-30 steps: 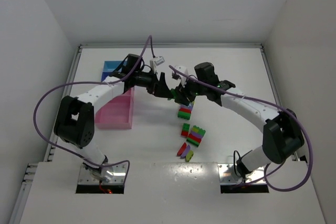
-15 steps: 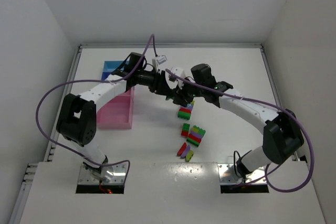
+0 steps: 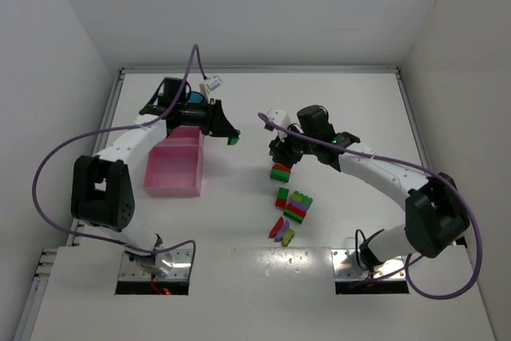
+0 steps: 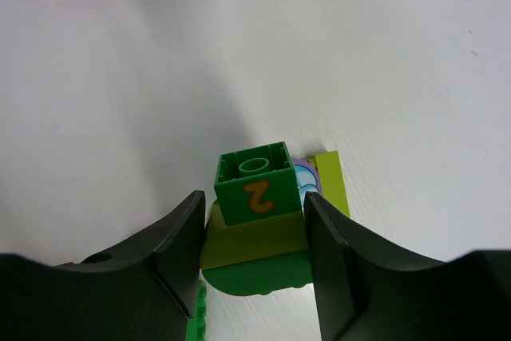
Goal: Sort the legos into containers by color
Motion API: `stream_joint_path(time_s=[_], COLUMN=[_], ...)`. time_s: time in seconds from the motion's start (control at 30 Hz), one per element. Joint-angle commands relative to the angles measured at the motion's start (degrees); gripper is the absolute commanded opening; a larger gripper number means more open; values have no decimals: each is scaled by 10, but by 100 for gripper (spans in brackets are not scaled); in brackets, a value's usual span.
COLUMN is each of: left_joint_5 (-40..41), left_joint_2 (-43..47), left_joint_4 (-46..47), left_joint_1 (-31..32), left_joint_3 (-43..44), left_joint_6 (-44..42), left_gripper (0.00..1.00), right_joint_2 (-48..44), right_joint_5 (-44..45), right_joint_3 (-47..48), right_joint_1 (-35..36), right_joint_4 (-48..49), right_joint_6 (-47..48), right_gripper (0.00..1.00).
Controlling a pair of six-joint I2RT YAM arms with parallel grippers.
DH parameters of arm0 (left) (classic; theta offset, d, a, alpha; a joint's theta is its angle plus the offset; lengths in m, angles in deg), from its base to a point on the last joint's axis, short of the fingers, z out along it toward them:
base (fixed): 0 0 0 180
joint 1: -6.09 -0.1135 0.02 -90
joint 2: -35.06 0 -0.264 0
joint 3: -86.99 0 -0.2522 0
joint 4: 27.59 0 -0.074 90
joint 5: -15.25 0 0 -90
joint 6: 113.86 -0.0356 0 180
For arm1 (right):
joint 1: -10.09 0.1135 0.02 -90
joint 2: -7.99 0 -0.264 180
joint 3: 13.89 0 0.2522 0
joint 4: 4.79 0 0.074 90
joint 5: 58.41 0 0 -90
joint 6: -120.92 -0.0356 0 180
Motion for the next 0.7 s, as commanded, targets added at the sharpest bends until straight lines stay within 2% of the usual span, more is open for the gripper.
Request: stream_joint_path(time_s=[0.0, 0.03, 0.07, 0.23, 0.37, 0.53, 0.67], left_joint_5=[57, 93, 167, 355, 394, 425, 448], left_joint_2=[62, 69, 87, 157, 199, 226, 226], left_joint_4=[-109, -190, -219, -328, -373, -373, -335], left_joint_1=[-25, -25, -25, -25, -47, -70, -90], left_joint_3=[34, 44, 44, -10, -56, -124, -158], left_joint_6=[-156, -192, -222, -371, -430, -460, -466], left_gripper=[16, 16, 16, 18, 23, 26, 32], right_joint_2=[-23, -23, -23, -12, -1, 6, 11], right_joint_5=[8, -2, -8, -67, -89, -99, -105], right_joint_3=[7, 7, 14, 41, 52, 64, 69], right_joint_1=[-4, -4, -4, -9, -9, -9, -9], right_joint_4=[10, 5, 5, -23, -33, -38, -38], right_joint_6=[7, 7, 7, 1, 1, 1, 1], right_gripper=[0, 0, 0, 0, 0, 0, 0])
